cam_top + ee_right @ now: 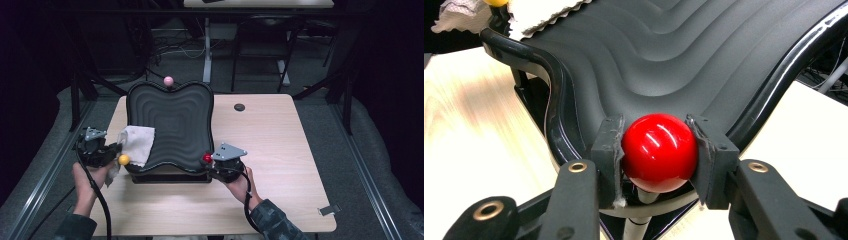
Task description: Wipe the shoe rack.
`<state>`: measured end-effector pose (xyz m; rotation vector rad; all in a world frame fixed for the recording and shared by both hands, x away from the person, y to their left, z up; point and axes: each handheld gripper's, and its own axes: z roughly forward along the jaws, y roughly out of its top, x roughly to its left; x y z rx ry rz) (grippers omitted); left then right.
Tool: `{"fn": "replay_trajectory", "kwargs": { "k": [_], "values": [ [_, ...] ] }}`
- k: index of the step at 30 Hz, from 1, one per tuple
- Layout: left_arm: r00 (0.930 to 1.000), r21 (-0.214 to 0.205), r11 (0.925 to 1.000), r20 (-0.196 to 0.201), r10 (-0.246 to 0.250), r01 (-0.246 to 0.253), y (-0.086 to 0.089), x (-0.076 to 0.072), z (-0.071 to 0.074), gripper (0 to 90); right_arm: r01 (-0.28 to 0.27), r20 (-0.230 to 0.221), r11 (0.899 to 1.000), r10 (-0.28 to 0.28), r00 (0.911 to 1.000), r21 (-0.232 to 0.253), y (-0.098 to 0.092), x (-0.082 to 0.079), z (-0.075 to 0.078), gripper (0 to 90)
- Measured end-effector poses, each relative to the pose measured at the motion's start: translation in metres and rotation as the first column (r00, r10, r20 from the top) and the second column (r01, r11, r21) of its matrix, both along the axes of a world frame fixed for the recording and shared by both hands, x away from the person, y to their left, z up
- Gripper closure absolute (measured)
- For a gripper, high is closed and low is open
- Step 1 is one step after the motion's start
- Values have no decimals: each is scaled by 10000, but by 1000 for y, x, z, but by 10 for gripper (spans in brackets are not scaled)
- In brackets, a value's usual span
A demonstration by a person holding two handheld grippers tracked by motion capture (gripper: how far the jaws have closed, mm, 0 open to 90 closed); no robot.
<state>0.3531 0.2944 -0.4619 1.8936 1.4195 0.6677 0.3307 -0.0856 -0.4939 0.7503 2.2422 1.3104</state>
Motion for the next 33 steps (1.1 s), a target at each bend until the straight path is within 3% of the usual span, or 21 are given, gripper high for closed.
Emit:
{"fn": "replay_trajectory", "kwargs": {
  "k": [18,27,33],
  "values": [
    [9999,399,9992,124,99,-104,-10,37,16,836,14,3,10000,-14,10000,-46,0,0,0,603],
    [9998,798,9966,28,191,-193,-16,59,27,836,-9,-4,10000,9,10000,-66,0,0,0,603],
    [9994,809,9961,-57,344,-338,-16,72,30,836,-6,1,10000,6,10000,-63,0,0,0,603]
  ]
}}
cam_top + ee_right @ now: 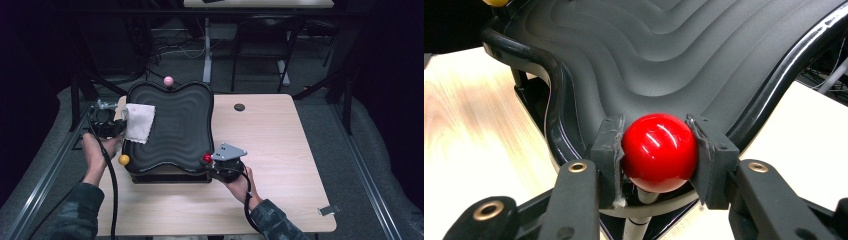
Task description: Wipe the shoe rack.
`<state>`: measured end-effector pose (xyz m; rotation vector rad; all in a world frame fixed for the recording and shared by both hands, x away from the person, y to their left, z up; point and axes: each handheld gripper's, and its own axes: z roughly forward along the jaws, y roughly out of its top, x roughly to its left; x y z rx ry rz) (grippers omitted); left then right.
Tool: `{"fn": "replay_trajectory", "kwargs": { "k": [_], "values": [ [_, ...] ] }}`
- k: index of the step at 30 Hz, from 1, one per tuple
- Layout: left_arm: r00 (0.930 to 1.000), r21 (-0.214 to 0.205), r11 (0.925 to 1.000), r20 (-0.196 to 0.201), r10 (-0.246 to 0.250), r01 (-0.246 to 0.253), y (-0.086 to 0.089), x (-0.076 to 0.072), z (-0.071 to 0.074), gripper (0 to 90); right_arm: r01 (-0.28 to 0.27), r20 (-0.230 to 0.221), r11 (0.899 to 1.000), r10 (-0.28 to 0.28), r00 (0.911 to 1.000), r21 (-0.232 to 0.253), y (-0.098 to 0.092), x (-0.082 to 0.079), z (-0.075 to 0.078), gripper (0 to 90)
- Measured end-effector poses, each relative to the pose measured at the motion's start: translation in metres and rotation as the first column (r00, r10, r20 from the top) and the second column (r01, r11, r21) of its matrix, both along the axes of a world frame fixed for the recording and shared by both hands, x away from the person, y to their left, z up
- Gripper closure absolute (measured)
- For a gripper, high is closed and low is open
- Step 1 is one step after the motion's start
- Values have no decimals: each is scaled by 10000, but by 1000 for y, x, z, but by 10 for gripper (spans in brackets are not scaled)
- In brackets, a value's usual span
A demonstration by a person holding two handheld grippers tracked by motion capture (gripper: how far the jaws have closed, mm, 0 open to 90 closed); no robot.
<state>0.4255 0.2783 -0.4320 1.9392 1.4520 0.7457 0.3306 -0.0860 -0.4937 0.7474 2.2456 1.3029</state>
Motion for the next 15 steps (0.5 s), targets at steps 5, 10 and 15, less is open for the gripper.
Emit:
{"fn": "replay_trajectory", "kwargs": {
  "k": [5,10,15],
  "values": [
    [9999,107,9998,73,140,-140,-1,9,5,836,17,9,10000,-17,10000,24,0,0,0,603],
    [9994,142,9994,88,325,-326,-2,20,10,836,1,39,10000,-2,10000,90,0,0,-1,603],
    [9985,206,9984,180,526,-529,-3,30,15,836,-8,56,10000,7,10000,84,1,0,-1,603]
  ]
}}
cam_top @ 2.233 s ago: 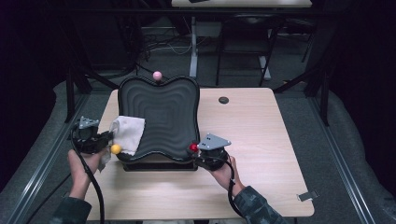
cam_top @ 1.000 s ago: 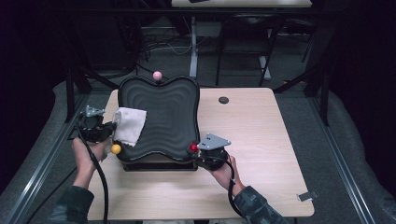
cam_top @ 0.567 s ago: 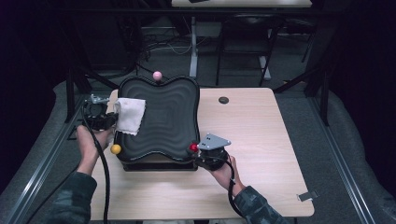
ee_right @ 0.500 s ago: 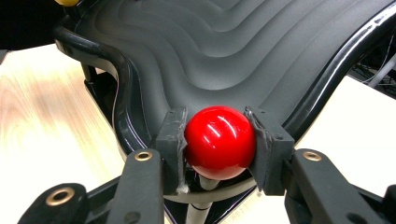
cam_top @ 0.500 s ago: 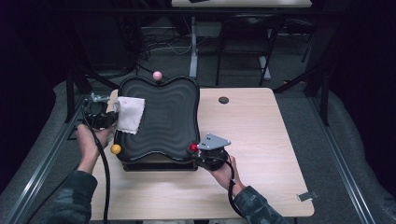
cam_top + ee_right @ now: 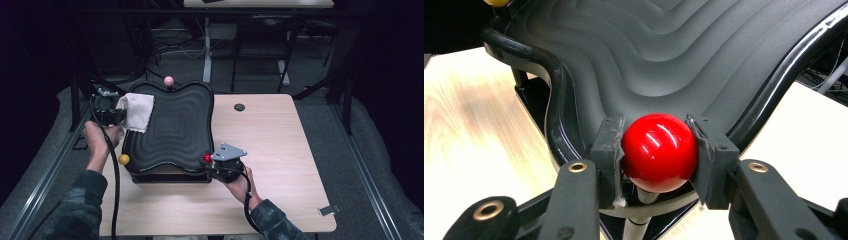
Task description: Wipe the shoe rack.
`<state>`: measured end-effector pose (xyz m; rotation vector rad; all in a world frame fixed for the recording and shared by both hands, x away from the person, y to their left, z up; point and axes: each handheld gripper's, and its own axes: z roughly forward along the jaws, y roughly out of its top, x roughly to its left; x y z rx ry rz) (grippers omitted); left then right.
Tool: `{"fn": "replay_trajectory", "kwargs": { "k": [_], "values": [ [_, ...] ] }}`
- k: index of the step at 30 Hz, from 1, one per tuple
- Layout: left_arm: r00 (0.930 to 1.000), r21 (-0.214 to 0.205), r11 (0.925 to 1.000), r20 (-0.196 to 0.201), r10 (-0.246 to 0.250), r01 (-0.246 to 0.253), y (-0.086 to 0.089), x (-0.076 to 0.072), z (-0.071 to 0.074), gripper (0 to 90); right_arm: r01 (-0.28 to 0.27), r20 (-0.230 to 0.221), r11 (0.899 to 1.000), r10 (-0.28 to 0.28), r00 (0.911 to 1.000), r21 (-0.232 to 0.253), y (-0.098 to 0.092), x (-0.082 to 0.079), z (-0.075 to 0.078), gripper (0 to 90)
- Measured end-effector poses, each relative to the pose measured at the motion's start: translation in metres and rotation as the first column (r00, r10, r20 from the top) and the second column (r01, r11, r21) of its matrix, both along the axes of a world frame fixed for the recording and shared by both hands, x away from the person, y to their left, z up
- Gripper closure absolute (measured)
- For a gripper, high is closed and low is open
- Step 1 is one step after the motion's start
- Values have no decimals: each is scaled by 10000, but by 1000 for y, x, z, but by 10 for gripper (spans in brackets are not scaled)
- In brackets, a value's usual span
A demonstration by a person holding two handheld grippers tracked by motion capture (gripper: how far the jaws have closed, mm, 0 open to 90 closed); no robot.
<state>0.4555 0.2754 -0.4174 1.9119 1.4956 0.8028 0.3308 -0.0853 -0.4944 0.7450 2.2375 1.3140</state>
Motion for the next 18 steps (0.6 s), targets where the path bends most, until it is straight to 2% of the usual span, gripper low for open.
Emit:
{"fn": "replay_trajectory", "kwargs": {
  "k": [8,15,18],
  "values": [
    [9993,27,9995,185,320,-320,-2,17,11,836,-2,-14,10000,2,10000,42,0,0,0,603],
    [9975,293,9978,387,589,-601,-9,31,21,836,11,-2,10000,-11,10000,31,0,0,0,603],
    [9963,283,9970,493,703,-717,-11,37,25,836,-20,5,10000,20,10000,45,1,0,0,603]
  ]
}}
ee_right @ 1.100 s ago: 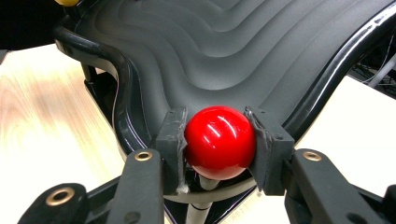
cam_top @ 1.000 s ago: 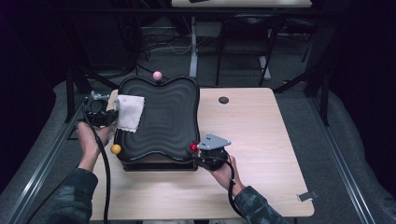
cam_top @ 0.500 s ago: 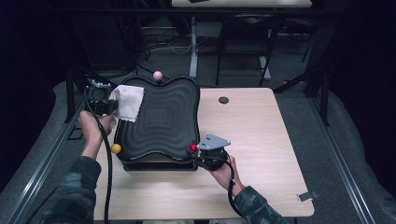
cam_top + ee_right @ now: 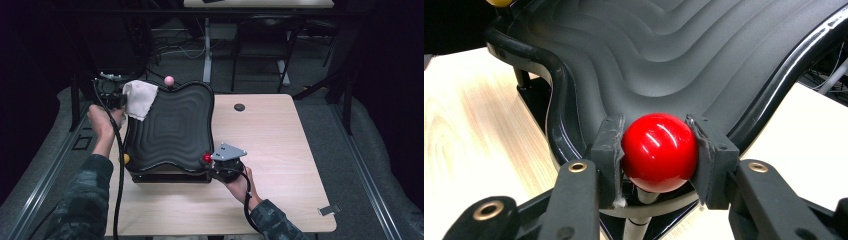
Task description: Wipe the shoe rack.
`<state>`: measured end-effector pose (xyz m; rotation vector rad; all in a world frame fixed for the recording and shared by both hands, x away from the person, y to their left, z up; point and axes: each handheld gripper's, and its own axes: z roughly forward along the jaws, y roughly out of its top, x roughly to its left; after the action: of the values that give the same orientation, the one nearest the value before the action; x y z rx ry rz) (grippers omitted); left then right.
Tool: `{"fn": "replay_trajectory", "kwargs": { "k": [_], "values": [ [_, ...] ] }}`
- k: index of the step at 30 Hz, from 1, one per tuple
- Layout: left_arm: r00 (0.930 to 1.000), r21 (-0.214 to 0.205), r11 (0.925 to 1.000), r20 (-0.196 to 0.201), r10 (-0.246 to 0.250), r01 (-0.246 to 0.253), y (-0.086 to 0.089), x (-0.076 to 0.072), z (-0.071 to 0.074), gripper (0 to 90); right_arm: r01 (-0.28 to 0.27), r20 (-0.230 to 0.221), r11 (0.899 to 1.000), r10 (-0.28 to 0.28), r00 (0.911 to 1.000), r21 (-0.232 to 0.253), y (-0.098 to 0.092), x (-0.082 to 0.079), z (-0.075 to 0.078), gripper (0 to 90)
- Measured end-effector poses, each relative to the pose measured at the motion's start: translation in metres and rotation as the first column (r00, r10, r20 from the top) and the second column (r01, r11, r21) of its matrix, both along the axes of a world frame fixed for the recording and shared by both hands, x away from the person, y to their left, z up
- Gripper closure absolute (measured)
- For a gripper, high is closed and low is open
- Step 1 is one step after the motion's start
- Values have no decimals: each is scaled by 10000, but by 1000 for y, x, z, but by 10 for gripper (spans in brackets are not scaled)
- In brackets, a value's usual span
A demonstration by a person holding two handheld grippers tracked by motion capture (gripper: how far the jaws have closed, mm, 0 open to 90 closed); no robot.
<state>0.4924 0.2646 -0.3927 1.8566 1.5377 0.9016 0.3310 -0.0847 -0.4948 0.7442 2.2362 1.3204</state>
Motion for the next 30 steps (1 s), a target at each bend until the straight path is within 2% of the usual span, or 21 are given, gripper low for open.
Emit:
{"fn": "replay_trajectory", "kwargs": {
  "k": [1,4,5,9,17,20,22,25,28,30],
  "values": [
    [10000,84,10000,-2,27,-27,-2,2,2,836,146,-3,9998,-146,9999,-131,0,-1,1,603],
    [9999,193,9998,138,81,-84,-7,8,8,836,-59,-15,10000,59,10000,72,0,0,0,603],
    [9997,246,9997,223,61,-66,-9,9,10,836,91,4,9999,-91,10000,-69,0,0,0,603],
    [9994,326,9994,350,-75,64,-19,16,18,835,42,-17,10000,-42,10000,-12,0,0,0,603],
    [9952,759,9931,341,-921,893,-56,27,22,834,23,-26,10000,-23,10000,31,0,0,0,603],
    [9905,676,9890,332,-1338,1313,-65,27,21,834,37,-42,10000,-37,10000,49,0,0,0,603],
    [9856,470,9852,295,-1664,1649,-69,26,21,834,49,-68,10000,-49,10000,76,0,0,0,603],
    [9737,113,9737,150,-2275,2274,-76,25,19,834,68,-108,9999,-66,9999,150,1,0,0,604],
    [9658,11,9658,31,-2591,2591,-78,24,19,833,246,-133,9996,-244,9996,163,4,-1,0,605],
    [9650,-77,9650,27,-2623,2623,-78,21,19,833,418,-152,9991,-417,9990,76,6,-2,0,605]
  ]
}}
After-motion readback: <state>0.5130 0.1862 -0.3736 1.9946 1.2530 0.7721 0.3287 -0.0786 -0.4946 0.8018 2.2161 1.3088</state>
